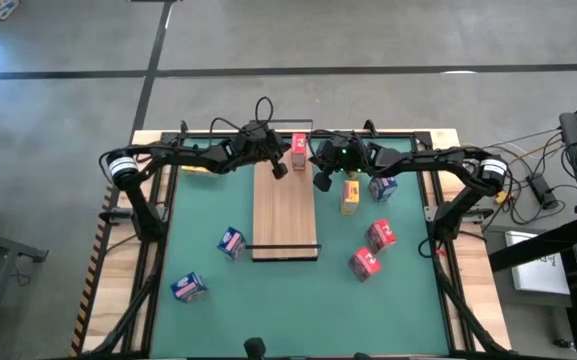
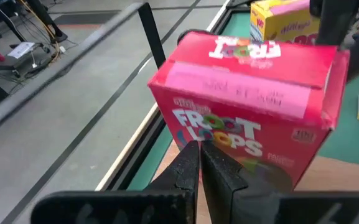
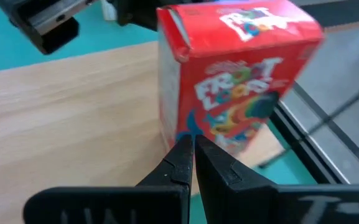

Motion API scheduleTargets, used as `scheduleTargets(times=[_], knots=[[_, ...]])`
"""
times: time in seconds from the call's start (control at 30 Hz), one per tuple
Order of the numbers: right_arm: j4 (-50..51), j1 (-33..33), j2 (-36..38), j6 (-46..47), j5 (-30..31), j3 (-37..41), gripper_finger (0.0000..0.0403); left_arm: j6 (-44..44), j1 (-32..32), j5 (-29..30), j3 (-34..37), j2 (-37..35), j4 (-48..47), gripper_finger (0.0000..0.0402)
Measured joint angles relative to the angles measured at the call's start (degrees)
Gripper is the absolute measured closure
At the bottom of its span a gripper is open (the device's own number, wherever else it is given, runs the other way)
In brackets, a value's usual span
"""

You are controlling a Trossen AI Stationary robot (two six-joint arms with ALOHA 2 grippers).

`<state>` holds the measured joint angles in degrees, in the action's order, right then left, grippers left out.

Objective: Stack cereal on shelf
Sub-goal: Put the top red cereal box on the shelf, then put the middle blue cereal box on the shelf

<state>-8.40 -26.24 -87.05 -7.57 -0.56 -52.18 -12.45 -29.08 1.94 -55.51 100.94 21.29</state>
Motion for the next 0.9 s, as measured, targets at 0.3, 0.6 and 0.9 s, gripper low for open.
scheduleTargets(times=[0.3, 0.6, 0.9], knots=[[6.0, 0.7, 5.9, 2.4, 2.1, 0.0, 0.0394, 2.9, 0.6, 0.4, 0.0, -5.3, -11.7, 0.0401], [4.8, 6.4, 11.6, 2.4, 2.3, 2.6, 0.0394, 5.5, 5.0, 0.5, 0.0, -16.8, -23.7, 0.0401], [-3.2, 12.8, 17.2, 2.0, 7.2, 9.8, 0.0394, 14.1, 14.1, 0.5, 0.0, -28.2, -36.2, 0.0401]])
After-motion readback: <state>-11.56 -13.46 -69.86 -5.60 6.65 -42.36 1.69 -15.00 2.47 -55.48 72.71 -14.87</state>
